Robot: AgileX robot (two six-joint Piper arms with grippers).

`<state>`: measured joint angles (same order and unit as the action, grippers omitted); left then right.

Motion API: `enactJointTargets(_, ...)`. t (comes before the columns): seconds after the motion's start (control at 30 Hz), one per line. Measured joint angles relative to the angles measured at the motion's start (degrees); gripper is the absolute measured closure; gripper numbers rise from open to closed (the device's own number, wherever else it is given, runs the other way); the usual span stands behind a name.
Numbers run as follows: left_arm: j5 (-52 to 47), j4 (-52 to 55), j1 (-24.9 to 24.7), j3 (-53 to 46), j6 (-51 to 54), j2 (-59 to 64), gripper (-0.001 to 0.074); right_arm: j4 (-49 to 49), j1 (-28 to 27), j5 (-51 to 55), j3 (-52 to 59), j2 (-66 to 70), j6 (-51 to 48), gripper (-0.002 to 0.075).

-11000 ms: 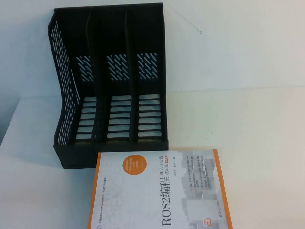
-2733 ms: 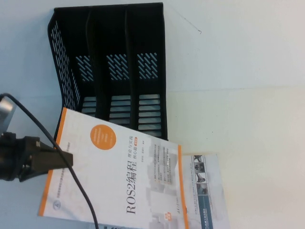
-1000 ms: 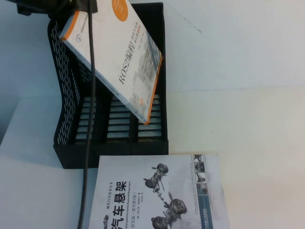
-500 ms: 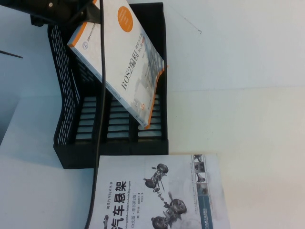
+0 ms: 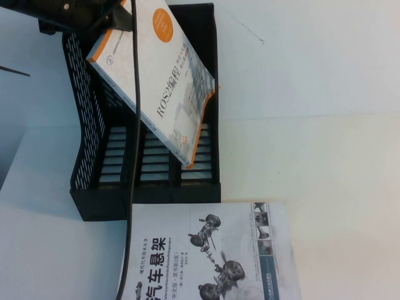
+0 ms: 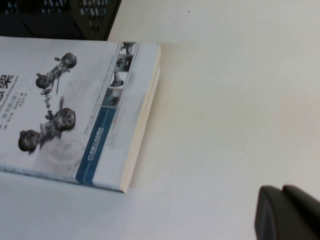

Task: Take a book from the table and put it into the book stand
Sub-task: Place the book on the book shelf

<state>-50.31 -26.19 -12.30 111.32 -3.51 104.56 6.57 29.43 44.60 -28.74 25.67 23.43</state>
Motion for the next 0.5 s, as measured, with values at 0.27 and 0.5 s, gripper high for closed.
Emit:
enactJointTargets(0.27, -1.19, 0.96, -0.09, -0.10, -0.23, -1.67, 0.0632, 0.00, 0.00, 0.00, 0.00, 0.00, 0.00, 0.0726)
enactJointTargets(0.5, -2.29, 1.89, -0.09, -0.10, -0.59, -3.64, 0.0632, 0.00, 0.00, 0.00, 0.00, 0.00, 0.10, 0.0726)
